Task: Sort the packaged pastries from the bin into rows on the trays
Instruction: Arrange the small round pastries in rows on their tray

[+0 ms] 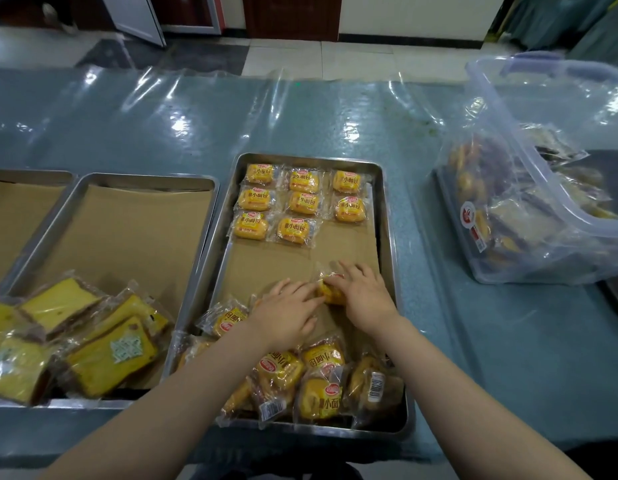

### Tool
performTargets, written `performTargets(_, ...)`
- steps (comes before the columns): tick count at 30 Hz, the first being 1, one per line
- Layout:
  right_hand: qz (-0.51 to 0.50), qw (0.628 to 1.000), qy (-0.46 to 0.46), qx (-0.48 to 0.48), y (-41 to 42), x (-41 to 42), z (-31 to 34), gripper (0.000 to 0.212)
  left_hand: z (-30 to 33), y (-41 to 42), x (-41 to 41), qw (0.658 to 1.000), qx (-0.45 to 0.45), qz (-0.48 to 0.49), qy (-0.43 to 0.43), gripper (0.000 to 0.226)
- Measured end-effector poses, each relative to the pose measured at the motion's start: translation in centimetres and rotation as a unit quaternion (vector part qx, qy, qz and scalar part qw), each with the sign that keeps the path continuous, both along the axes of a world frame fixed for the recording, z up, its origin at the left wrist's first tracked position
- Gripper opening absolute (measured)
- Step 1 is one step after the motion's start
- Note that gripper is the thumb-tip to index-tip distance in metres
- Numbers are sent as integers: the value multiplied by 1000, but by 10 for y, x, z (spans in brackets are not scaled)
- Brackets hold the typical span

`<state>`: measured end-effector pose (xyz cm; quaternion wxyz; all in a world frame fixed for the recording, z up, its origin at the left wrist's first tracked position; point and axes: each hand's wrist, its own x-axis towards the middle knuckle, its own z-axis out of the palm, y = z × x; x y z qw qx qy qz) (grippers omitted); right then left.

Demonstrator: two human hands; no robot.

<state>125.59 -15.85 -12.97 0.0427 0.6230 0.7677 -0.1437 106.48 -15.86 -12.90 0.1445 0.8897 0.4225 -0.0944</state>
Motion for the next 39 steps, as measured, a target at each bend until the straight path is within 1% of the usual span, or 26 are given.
performTargets(2,-15,1000,14,24,3,-1,3,71,-1,1,0,1000,-5,9,0,59)
performTargets(4,-48,997,49,37,0,-3,6,72,-2,3,2,1000,-9,19,1,65)
performTargets(6,-55,995,67,40,-7,-5,4,60,-3,5,3,999,-12,29,-6,67)
performTargets(8,-42,995,79,32,-15,-6,1,49,-4,8,6,999,-13,30,-10,67)
performTargets(12,-47,994,96,17,-16,-3,-5,39,-5,12,11,1000,-11,19,-1,65)
performTargets(14,-52,994,95,10,-10,-2,-9,43,-6,15,13,1000,-10,17,-6,65)
performTargets(18,-38,997,72,-9,4,4,-18,62,-5,22,14,998,-16,48,-25,66)
performTargets(26,-43,999,14,-2,43,17,-32,69,-4,32,-18,989,-101,100,26,70)
performTargets(31,-49,999,16,4,66,19,-38,74,-4,35,-27,985,-134,112,-7,68)
performTargets(35,-43,999,-1,2,79,20,-35,73,-12,34,-28,985,-132,111,-14,66)
performTargets(37,-50,999,14,-5,82,21,-34,72,-17,33,-28,985,-127,112,-13,66)
performTargets(39,-78,994,69,-19,83,21,-32,69,-19,31,-27,986,-121,111,-15,67)
